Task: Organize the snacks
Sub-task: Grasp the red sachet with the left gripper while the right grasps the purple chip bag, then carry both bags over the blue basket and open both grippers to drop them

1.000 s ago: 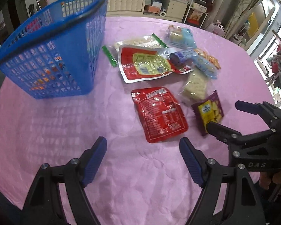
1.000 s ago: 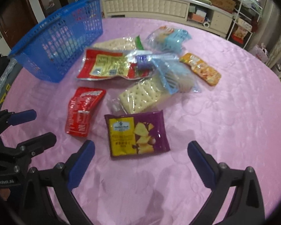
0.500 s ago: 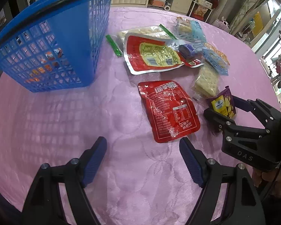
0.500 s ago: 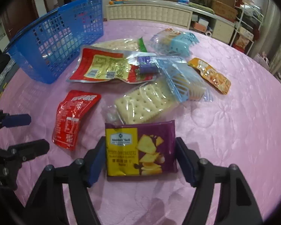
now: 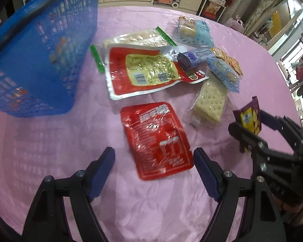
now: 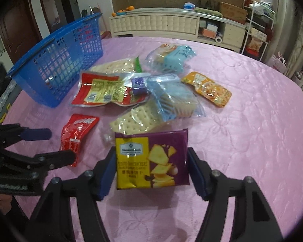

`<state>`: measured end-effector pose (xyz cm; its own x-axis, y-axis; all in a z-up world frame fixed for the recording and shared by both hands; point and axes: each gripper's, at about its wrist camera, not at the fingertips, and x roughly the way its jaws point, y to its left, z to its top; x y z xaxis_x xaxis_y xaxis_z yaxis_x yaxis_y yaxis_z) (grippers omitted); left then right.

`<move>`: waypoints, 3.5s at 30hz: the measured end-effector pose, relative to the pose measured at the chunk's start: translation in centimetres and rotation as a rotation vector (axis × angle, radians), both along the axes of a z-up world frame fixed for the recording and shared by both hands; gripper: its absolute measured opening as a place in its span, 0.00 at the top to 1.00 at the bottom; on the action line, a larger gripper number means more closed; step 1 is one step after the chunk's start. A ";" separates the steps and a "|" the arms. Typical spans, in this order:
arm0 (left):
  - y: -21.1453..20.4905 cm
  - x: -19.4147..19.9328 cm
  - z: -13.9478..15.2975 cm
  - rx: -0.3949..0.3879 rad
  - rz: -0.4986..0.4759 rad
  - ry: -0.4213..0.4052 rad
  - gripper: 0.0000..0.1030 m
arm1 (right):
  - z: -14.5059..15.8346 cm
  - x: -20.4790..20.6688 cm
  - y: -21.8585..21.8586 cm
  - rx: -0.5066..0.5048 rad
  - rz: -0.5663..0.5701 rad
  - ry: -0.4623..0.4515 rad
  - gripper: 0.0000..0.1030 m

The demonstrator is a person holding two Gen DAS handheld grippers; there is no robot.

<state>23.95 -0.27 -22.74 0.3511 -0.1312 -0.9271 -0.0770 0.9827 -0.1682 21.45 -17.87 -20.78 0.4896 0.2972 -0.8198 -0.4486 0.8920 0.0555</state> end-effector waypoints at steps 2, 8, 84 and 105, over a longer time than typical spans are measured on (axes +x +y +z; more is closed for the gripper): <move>0.3 0.7 -0.5 -0.033 0.019 0.012 0.24 | -0.2 0.2 -0.1 -0.001 -0.003 0.002 0.32; 0.7 1.9 -0.4 -0.027 0.044 0.011 0.24 | -0.7 0.6 0.0 0.002 -0.005 0.017 0.32; 16.8 -2.7 17.4 0.023 0.084 -0.327 0.72 | 15.6 1.8 18.0 0.051 0.186 -0.148 0.32; 14.5 -0.2 12.3 0.026 0.037 -0.182 0.32 | 12.4 4.6 16.4 0.040 0.152 -0.075 0.32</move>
<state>23.71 14.24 -10.48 0.5180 -0.0915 -0.8505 -0.0842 0.9840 -0.1572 26.01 -1.47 -8.36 0.4963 0.4038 -0.7685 -0.5823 0.8114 0.0504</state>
